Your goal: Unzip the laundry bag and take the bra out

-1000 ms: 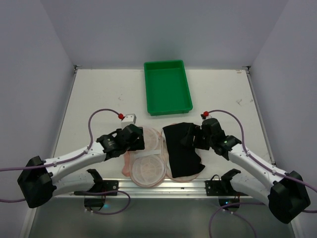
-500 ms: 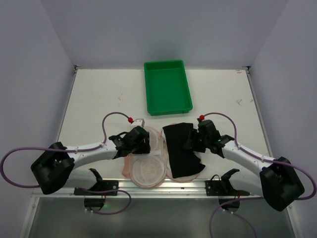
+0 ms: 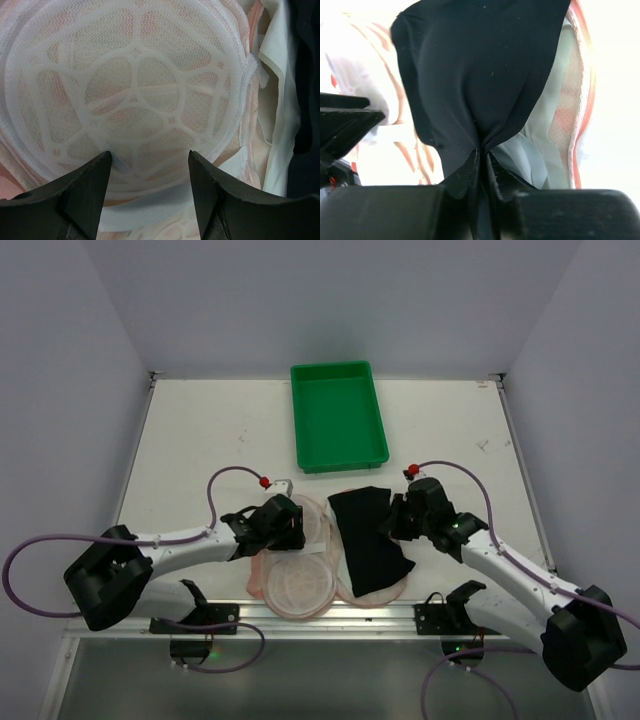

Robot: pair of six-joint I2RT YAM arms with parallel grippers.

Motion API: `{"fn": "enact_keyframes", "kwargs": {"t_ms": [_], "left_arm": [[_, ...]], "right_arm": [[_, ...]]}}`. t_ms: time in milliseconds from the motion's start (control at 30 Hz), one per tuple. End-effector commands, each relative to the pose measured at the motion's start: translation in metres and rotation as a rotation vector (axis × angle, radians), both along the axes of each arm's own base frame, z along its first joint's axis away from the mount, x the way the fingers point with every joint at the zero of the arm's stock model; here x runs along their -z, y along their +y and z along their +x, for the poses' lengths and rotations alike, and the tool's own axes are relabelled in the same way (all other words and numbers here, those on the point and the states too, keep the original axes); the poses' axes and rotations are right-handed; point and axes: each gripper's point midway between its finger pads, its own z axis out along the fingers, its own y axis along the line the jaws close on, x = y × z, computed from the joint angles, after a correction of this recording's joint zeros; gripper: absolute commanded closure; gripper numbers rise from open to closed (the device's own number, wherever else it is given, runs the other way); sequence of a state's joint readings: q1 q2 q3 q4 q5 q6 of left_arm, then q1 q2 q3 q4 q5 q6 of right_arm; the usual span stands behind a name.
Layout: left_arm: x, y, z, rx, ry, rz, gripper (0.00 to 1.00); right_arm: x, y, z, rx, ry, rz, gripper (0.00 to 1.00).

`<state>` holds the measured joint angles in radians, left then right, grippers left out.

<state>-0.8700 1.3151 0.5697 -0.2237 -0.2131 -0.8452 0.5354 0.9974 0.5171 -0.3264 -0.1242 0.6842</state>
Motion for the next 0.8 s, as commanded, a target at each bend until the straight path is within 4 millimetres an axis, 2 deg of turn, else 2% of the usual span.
{"fn": "enact_keyframes", "kwargs": {"t_ms": [0,67,200,267,400,433,500,533,767], "left_arm": [[0.004,-0.004,0.001,0.006,0.009,-0.013,0.33],[0.006,-0.003,0.000,0.006,0.014,-0.012,0.33],[0.007,-0.003,-0.001,0.007,0.017,-0.008,0.33],[0.008,-0.003,-0.001,0.008,0.017,-0.004,0.33],[0.010,0.000,-0.001,0.000,0.020,0.003,0.33],[0.011,0.001,-0.001,-0.002,0.020,0.005,0.33],[0.012,0.002,-0.001,-0.008,0.022,0.010,0.33],[0.014,0.003,-0.002,-0.007,0.027,0.016,0.32],[0.015,0.006,-0.001,-0.016,0.026,0.031,0.32]], "right_arm": [[-0.024,0.004,0.004,-0.020,-0.051,0.026,0.94],[-0.029,0.004,0.004,-0.025,-0.063,0.034,1.00],[-0.036,0.007,0.002,-0.045,-0.072,0.051,1.00],[-0.046,0.012,0.000,-0.070,-0.080,0.079,1.00],[-0.080,0.018,-0.002,-0.118,-0.146,0.125,1.00],[-0.098,0.019,0.000,-0.125,-0.186,0.143,1.00],[-0.112,0.018,-0.002,-0.135,-0.208,0.144,1.00],[-0.128,0.019,-0.001,-0.139,-0.241,0.159,1.00],[-0.181,0.029,-0.005,-0.199,-0.300,0.229,1.00]]}}
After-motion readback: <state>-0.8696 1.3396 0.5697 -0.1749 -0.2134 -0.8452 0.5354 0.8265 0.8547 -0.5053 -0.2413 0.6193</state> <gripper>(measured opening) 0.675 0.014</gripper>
